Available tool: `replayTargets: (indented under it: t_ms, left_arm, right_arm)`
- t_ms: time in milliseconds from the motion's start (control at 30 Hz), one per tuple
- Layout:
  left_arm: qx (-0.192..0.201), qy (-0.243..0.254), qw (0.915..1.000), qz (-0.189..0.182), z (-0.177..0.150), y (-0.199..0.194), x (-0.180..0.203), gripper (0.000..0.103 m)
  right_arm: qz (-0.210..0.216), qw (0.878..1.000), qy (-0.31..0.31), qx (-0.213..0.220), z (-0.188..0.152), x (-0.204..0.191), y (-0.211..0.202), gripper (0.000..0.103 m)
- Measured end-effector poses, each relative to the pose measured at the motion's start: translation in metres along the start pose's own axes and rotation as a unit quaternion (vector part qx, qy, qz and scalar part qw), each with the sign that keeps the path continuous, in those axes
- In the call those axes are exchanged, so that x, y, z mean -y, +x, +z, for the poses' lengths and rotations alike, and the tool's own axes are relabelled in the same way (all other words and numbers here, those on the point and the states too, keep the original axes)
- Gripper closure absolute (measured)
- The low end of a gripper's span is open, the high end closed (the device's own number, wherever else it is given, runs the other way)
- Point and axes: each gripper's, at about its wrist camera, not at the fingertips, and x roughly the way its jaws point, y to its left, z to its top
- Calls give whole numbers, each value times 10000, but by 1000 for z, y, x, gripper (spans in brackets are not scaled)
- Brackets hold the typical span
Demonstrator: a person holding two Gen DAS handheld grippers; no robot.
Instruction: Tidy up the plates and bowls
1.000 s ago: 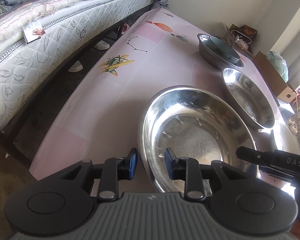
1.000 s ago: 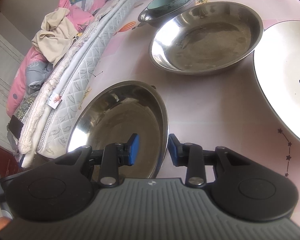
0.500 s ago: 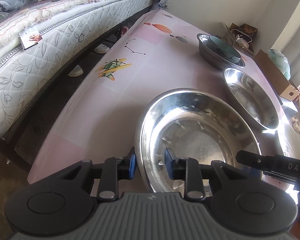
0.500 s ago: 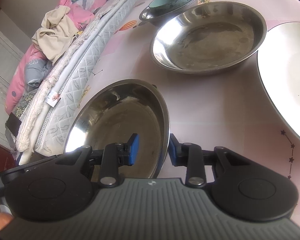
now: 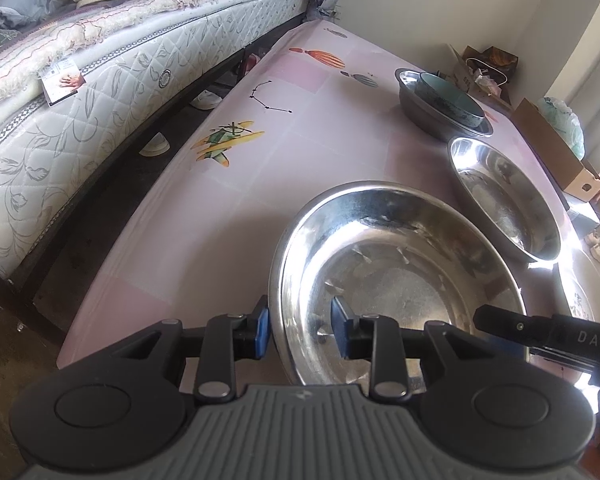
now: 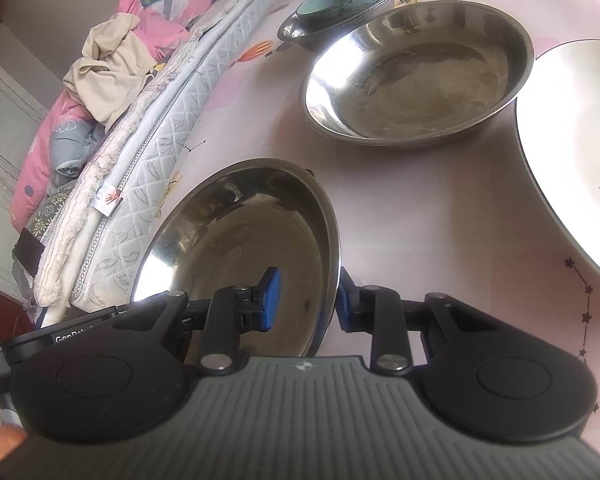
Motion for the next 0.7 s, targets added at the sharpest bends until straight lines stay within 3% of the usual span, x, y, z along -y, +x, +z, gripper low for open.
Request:
replayTargets:
  t_ms: [700]
  left_arm:
    - [64,206,9995,212,0,3,9,71]
  right_arm:
    - [-81,9999,-121,87,0,0,1,76]
